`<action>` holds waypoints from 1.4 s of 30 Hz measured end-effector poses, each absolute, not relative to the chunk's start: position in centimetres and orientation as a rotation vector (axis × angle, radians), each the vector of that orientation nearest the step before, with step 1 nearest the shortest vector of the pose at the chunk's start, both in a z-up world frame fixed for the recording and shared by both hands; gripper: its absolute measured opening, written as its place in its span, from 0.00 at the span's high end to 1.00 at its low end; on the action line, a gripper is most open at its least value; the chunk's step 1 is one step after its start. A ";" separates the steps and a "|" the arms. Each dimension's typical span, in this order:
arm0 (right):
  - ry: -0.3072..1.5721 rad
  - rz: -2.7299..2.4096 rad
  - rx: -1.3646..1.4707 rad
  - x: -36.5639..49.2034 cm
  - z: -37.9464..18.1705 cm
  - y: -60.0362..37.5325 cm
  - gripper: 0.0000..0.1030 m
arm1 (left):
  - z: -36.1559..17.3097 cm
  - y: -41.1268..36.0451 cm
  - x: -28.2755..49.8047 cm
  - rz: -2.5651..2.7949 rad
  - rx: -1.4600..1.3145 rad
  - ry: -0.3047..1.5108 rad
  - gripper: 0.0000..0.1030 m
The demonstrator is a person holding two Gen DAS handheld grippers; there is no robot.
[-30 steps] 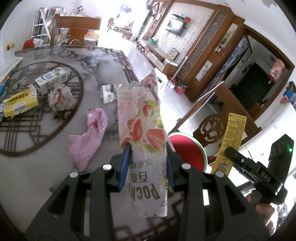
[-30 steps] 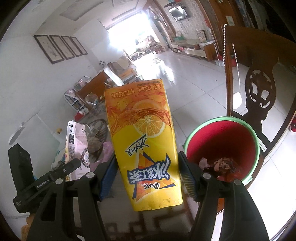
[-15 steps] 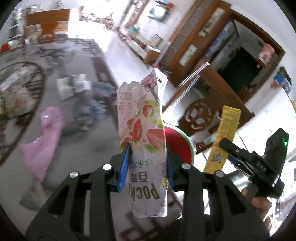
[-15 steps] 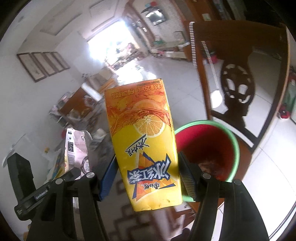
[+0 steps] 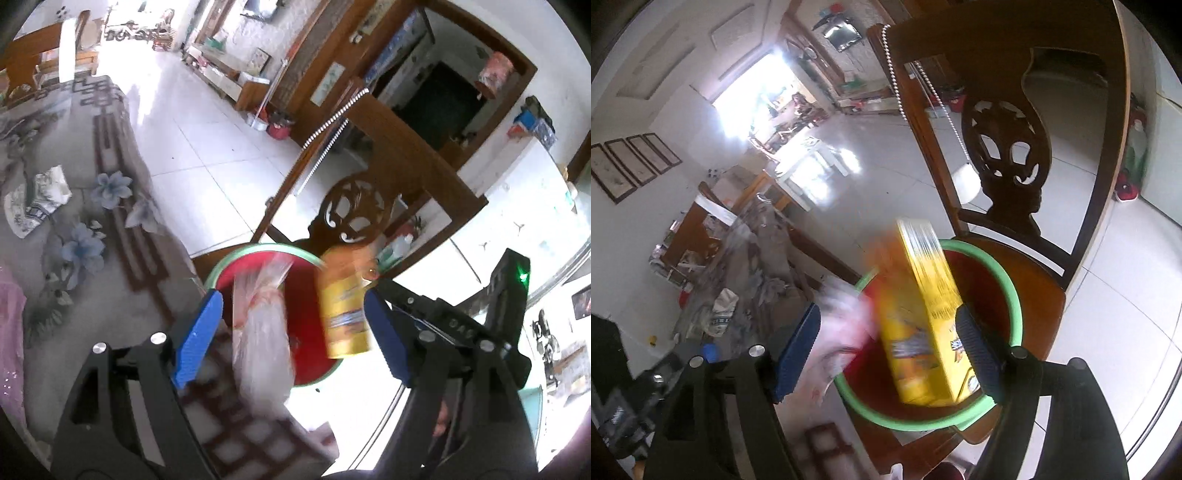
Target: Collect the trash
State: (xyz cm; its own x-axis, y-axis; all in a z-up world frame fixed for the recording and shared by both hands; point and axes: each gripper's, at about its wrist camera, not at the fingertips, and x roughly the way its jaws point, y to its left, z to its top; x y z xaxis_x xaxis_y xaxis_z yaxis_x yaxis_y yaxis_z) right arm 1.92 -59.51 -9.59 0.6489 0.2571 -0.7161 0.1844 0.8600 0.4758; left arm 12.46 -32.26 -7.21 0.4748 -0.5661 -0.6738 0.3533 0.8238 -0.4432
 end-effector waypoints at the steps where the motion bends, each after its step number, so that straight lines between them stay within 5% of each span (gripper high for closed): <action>1: 0.877 0.045 0.548 1.9 -9.5 -59.3 0.28 | -7.2 -31.6 12.4 -0.554 -0.246 0.918 0.26; 18: 0.774 0.359 0.533 -0.5 -1.9 -49.1 0.25 | -9.4 -9.8 8.1 -0.019 -0.233 0.946 0.19; 25: 0.838 0.431 0.314 -1.5 -3.2 -41.8 0.29 | -12.2 -8.2 8.7 0.015 -0.241 1.004 0.19; 27: 0.831 0.414 0.305 -1.5 -3.3 -41.7 0.27 | -12.7 -8.2 8.8 0.002 -0.243 1.018 0.25; 30: 0.869 0.389 0.348 -1.0 -4.1 -42.5 0.27 | -13.2 -8.0 8.7 -0.014 -0.265 1.025 0.49; 32: 0.874 0.385 0.376 -0.8 -4.3 -43.0 0.27 | -13.2 -7.8 8.5 -0.022 -0.269 1.029 0.75; 34: 0.885 0.385 0.372 -0.7 -4.4 -43.0 0.27 | -13.0 -7.5 8.1 -0.032 -0.274 1.033 0.84; 42: 0.940 0.376 0.274 -0.9 -4.7 -41.5 0.27 | -11.9 -5.6 3.8 -0.037 -0.385 1.036 0.94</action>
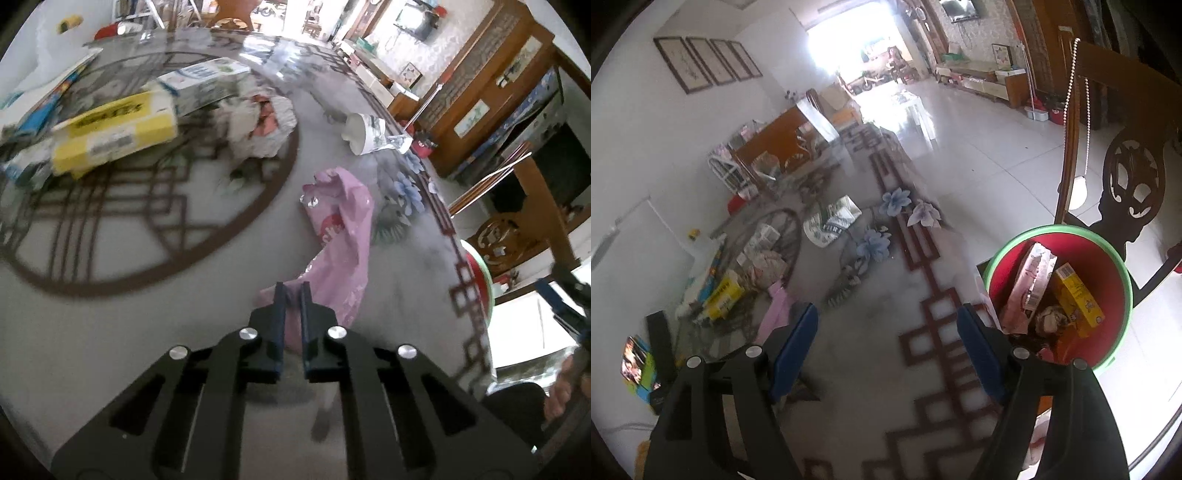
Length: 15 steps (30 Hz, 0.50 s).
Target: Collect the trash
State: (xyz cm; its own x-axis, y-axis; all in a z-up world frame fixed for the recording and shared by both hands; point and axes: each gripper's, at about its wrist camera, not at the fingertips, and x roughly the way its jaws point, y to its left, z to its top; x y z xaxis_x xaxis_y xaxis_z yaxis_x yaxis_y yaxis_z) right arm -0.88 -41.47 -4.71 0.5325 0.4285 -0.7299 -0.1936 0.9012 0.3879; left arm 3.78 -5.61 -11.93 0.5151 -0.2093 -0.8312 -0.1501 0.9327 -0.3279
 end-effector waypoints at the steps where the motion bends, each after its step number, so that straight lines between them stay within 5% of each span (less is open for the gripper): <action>1: 0.946 0.374 0.265 -0.8 -4.8 -41.3 0.27 | -11.6 -5.2 3.2 -0.040 -0.400 1.031 0.96; 15: 1.013 0.324 0.223 1.0 -6.2 -38.5 0.26 | -9.5 -2.1 -1.8 -0.069 -0.492 0.964 0.96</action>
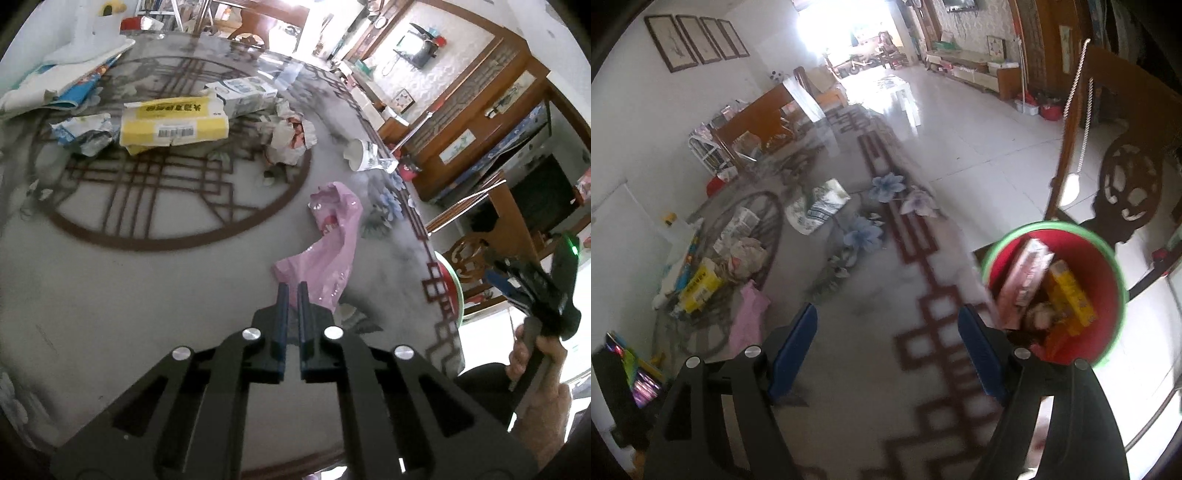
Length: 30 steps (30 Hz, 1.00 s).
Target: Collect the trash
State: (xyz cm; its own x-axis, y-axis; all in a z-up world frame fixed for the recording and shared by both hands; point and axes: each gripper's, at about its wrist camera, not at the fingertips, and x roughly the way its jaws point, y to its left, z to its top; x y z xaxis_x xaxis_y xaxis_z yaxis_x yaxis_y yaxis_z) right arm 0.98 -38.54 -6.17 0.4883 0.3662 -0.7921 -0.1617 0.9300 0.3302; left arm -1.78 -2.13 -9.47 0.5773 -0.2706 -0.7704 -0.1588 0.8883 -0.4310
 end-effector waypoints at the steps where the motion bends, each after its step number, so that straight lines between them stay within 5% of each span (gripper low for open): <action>1: 1.025 0.337 0.250 1.5 -6.5 -37.7 0.26 | -9.5 -2.2 -1.8 -0.072 -0.491 0.962 0.96; 12: 1.018 0.387 0.067 8.8 -9.8 -25.2 0.24 | -10.9 -2.6 -1.5 -0.092 -0.496 1.005 0.96; 23: 1.209 0.168 0.372 18.8 -14.6 -23.4 0.24 | -11.3 -2.0 -1.0 -0.081 -0.533 0.995 0.88; 27: 1.186 0.163 0.353 19.4 -14.5 -23.5 0.41 | -11.6 -1.7 -0.9 -0.065 -0.541 0.995 0.87; 30: 1.160 0.214 0.294 18.4 -13.7 -23.8 0.46 | -11.7 -1.6 -0.9 -0.062 -0.549 0.994 0.87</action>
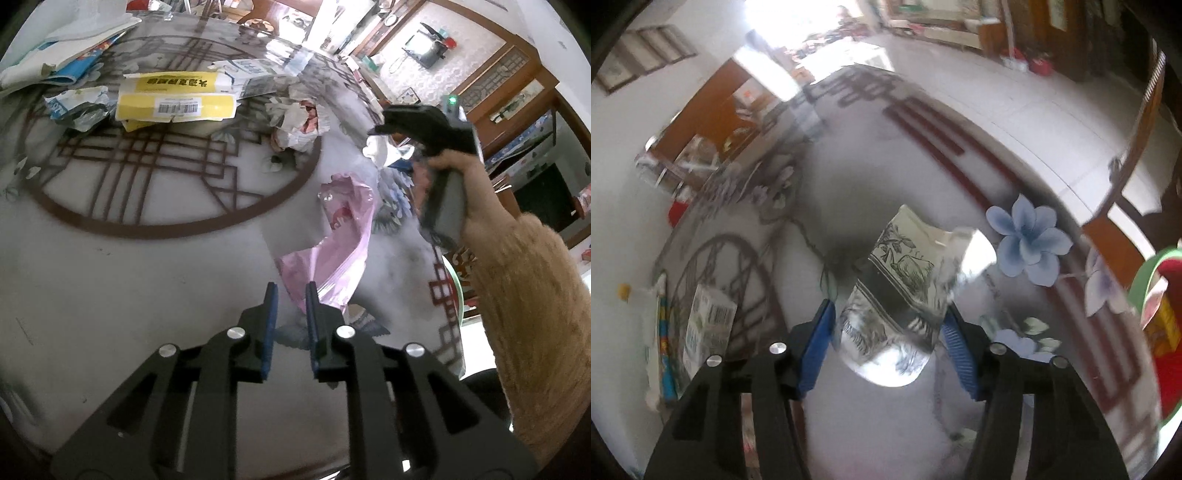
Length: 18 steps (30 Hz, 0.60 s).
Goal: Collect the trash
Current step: 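Grasp the patterned paper cup with the right tool while the left tool reopens above the pink bag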
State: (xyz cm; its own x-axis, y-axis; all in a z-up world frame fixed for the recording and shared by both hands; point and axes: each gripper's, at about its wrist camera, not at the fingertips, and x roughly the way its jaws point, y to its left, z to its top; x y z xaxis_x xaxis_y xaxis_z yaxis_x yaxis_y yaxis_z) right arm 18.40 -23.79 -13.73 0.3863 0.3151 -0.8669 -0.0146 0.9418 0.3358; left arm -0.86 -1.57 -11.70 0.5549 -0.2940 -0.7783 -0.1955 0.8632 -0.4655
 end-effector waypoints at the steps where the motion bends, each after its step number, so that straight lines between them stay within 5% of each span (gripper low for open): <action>1: 1.154 0.254 0.281 17.6 -13.2 -24.2 0.46 | -11.7 -1.6 -0.9 -0.060 -0.548 0.992 0.86; 11: 1.104 0.456 0.091 4.9 -8.4 -30.8 0.45 | -11.1 -1.7 -1.1 -0.034 -0.537 0.966 0.61; 18: 1.061 0.443 0.167 1.9 -9.0 -33.5 0.45 | -10.9 -3.1 -0.9 -0.005 -0.469 0.970 0.56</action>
State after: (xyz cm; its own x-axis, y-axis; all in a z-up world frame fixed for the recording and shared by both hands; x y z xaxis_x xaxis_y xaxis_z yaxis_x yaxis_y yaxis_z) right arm 1.85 -33.50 -9.02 0.4099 0.4285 -0.8052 -0.2705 0.9002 0.3414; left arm -0.85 -3.05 -10.93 0.5733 -0.2106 -0.7918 -0.2018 0.9004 -0.3855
